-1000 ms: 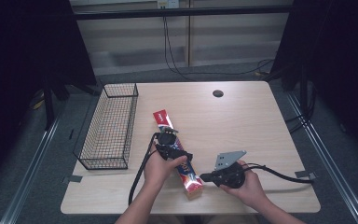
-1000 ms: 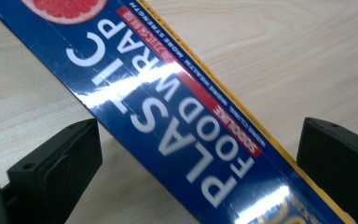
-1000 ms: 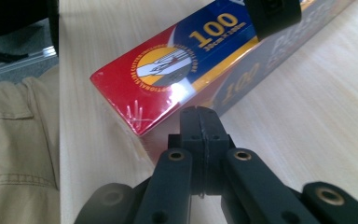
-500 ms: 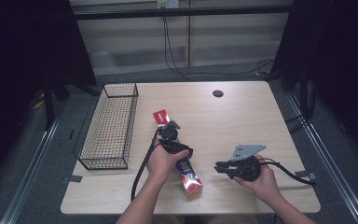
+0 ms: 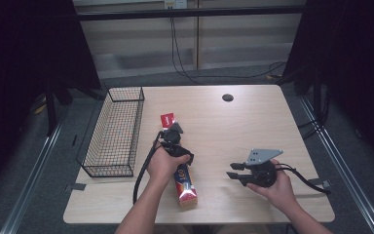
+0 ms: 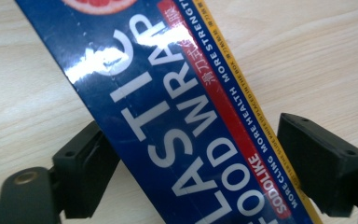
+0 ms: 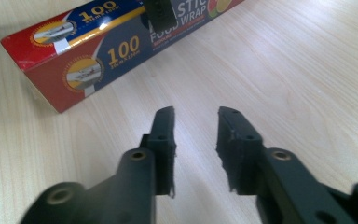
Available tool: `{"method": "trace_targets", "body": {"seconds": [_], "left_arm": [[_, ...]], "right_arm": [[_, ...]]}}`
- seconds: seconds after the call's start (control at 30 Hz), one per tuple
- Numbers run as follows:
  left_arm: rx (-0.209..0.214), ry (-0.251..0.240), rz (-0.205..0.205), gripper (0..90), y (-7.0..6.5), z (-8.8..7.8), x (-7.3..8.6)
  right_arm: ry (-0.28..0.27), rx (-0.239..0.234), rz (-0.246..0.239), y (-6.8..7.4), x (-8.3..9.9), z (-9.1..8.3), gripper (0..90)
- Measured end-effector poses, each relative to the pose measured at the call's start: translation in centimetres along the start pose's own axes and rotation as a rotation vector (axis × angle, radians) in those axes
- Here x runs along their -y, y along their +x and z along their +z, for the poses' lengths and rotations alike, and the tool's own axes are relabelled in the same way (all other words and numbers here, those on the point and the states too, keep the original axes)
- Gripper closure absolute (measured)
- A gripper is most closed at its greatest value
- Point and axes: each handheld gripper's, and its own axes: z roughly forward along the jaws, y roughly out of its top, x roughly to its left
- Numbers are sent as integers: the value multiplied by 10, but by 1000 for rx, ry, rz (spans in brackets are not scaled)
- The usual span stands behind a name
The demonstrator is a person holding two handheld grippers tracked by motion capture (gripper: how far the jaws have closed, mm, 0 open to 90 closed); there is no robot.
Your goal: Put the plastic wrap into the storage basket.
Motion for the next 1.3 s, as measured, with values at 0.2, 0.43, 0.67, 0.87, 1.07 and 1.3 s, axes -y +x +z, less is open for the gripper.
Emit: {"method": "trace_targets", "body": {"seconds": [0.2, 0.43, 0.67, 0.87, 1.07, 1.3], "left_arm": [[-34, 30, 23, 223, 10, -5, -3], [-62, 30, -13, 298, 25, -10, -6], [-103, 54, -25, 320, 26, -11, -13], [-138, 102, -29, 334, 25, -10, -23], [-172, 41, -46, 348, 27, -10, -25], [-160, 23, -101, 354, 32, -8, -27]], "right_arm": [[11, 24, 0, -1, 0, -1, 518], [5, 35, 32, -7, 2, -3, 502], [-5, 35, 35, -8, 2, -6, 502], [-19, 27, 39, -8, 1, -8, 502], [-29, 31, 47, -9, 0, -10, 501], [-33, 30, 60, -10, 0, -9, 499]]}}
